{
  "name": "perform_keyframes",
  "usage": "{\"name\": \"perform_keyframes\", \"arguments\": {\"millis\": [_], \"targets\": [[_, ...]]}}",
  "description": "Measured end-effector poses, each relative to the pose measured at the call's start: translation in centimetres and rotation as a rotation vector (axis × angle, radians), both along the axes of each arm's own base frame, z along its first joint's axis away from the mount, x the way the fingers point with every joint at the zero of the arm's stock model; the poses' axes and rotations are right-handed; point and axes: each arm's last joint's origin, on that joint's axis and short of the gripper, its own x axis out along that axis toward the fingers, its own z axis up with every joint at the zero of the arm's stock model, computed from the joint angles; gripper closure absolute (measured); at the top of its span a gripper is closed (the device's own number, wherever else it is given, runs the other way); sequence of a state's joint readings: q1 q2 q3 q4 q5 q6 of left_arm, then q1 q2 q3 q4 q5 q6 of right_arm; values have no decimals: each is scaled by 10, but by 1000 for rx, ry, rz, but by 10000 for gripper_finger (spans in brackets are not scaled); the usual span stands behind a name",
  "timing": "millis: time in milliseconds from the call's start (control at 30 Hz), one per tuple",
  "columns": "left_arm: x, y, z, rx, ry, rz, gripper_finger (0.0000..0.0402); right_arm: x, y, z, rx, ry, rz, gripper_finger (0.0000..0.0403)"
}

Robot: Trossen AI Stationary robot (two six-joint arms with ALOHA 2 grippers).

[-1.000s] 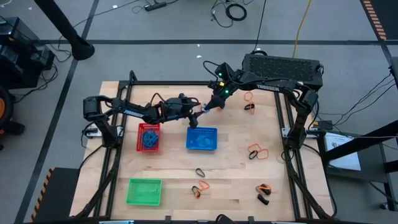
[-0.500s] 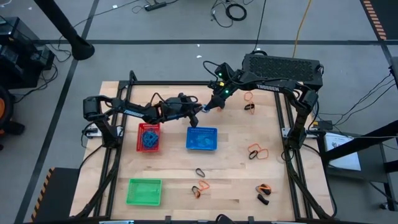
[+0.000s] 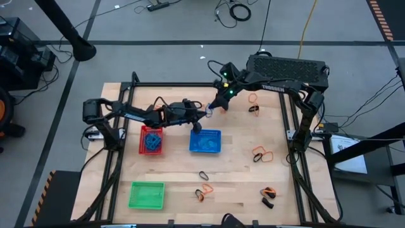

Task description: Sort rubber bands into baskets

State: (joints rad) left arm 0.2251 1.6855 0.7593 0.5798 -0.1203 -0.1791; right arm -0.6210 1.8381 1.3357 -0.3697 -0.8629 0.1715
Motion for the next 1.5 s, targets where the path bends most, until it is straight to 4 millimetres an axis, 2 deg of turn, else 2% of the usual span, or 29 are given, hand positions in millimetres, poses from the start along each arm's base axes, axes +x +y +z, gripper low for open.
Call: {"name": "perform_keyframes", "arguments": {"millis": [100,267,500,733,1067,1200,1333,1500], "targets": [[-5,-6,9,-12,22,15,400,-4,-8,-1,-53,38,-72,402],[-24,-15,37,9,51,78,400,-10,-19,-3,-104,75,-150,381],[-65,-30,78,-30,77,108,401,-14,-25,-3,-146,94,-187,313],[-108,-57,103,-217,76,62,401,-15,-25,-4,-152,109,-190,247],[-175,-87,98,-529,300,154,401,-16,-25,-6,-204,165,-239,207],[-191,-96,93,-623,413,166,401,-20,-20,-7,-103,183,-196,207],[-202,-101,85,-667,553,213,401,-25,-2,0,28,210,-105,214],[-207,-100,78,-642,637,306,402,-32,36,24,52,286,-21,226]]}}
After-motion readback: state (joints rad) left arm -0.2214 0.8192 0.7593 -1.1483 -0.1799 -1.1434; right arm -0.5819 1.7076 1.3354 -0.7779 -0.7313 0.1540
